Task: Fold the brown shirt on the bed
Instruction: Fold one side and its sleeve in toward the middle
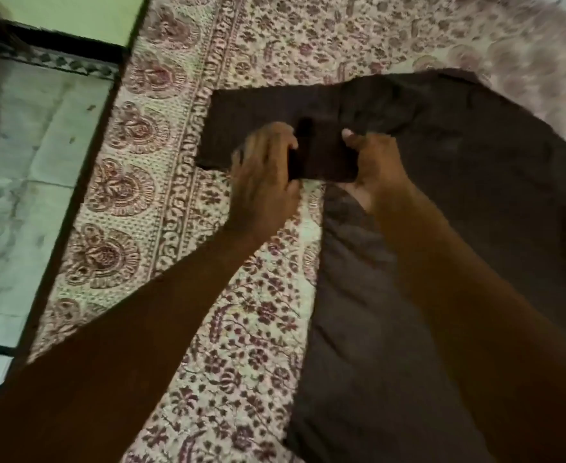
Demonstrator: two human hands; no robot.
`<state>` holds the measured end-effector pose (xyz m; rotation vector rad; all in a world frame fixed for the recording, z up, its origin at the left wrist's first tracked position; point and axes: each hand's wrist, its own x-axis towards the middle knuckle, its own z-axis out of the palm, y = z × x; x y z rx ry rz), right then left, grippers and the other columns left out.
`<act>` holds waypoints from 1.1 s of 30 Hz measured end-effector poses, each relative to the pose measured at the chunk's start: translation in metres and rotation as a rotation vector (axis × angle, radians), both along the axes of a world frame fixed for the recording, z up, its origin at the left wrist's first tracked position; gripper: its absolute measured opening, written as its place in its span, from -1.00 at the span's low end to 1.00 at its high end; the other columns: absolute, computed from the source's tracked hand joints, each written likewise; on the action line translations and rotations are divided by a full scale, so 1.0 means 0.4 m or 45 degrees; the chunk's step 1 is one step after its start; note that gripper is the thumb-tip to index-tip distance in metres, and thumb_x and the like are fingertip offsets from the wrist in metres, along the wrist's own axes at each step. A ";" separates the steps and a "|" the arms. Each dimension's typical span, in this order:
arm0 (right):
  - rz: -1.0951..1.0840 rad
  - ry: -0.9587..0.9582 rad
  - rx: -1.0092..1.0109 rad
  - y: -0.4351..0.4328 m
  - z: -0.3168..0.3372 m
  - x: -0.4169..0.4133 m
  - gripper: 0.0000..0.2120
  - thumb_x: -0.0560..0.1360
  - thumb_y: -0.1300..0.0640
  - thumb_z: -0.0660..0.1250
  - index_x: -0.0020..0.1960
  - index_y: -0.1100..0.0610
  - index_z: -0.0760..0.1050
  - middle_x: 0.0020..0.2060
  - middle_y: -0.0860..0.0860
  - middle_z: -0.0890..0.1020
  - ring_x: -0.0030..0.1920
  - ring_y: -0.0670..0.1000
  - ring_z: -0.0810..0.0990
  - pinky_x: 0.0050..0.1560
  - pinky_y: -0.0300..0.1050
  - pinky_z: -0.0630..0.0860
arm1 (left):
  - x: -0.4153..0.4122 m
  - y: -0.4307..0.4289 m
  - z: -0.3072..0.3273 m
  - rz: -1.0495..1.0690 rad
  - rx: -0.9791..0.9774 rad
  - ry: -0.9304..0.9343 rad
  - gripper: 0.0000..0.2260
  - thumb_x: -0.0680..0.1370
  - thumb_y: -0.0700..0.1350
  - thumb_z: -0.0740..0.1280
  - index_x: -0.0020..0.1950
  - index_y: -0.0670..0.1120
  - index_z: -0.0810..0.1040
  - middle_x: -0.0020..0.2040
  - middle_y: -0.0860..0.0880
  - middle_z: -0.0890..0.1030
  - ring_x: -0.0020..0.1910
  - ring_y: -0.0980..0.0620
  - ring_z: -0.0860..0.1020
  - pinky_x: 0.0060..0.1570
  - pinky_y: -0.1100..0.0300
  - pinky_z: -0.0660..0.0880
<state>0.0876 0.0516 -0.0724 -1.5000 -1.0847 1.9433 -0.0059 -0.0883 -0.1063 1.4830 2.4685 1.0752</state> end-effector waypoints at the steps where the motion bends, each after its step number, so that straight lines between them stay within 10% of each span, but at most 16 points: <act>1: -0.016 0.004 0.009 0.026 0.013 0.061 -0.75 0.65 0.21 0.32 0.29 0.28 0.51 0.10 0.23 0.69 0.00 0.17 0.73 -0.06 0.16 0.71 | 0.026 0.026 0.002 0.067 -0.120 0.078 -0.42 0.32 -0.14 0.48 0.32 -0.03 0.42 0.40 -0.12 0.49 0.35 -0.21 0.45 0.24 -0.14 0.39; 9: -0.099 -0.122 0.269 0.253 0.067 0.527 -0.82 0.63 0.10 0.39 0.07 0.22 0.59 0.13 0.22 0.70 0.17 0.21 0.69 0.11 0.24 0.67 | 0.141 0.182 -0.054 0.319 -0.517 0.009 -0.44 0.36 -0.15 0.42 0.36 0.03 0.46 0.53 -0.10 0.34 0.50 -0.24 0.29 0.43 -0.28 0.19; 16: -0.376 -0.216 0.323 0.479 0.031 0.831 -0.56 0.41 0.20 0.62 0.21 0.20 0.53 0.08 0.15 0.74 0.01 0.15 0.75 -0.24 -0.02 0.64 | 0.307 0.356 -0.080 0.027 -0.405 0.217 -0.55 0.59 -0.04 0.16 0.44 -0.10 0.54 0.45 -0.13 0.55 0.50 -0.12 0.44 0.45 -0.19 0.25; 22: -0.536 -0.349 0.515 0.673 -0.037 0.999 -0.67 0.48 0.38 0.50 0.17 0.17 0.50 0.10 0.07 0.68 0.08 0.07 0.71 0.03 0.03 0.71 | 0.520 0.528 -0.075 -0.160 -0.442 0.169 -0.52 0.64 -0.01 0.12 0.55 -0.06 0.44 0.51 -0.08 0.49 0.53 -0.10 0.40 0.45 -0.14 0.31; 29: -0.606 -0.675 0.543 0.902 -0.164 1.201 -0.44 0.23 0.10 0.62 0.18 0.09 0.55 0.11 0.09 0.70 0.11 0.06 0.71 0.18 0.11 0.67 | 0.683 0.656 -0.126 -0.219 -0.507 0.168 -0.53 0.69 0.06 0.08 0.58 0.00 0.38 0.58 -0.03 0.40 0.58 -0.06 0.33 0.47 -0.15 0.30; 33: -0.658 -0.856 0.498 0.928 -0.141 1.246 -0.49 0.39 0.17 0.62 0.29 0.14 0.56 0.18 0.11 0.68 0.18 0.06 0.67 0.22 -0.12 0.60 | 0.746 0.728 -0.159 -0.289 -0.544 0.183 -0.55 0.71 0.03 0.14 0.61 0.00 0.32 0.62 -0.03 0.34 0.60 -0.07 0.27 0.50 -0.15 0.26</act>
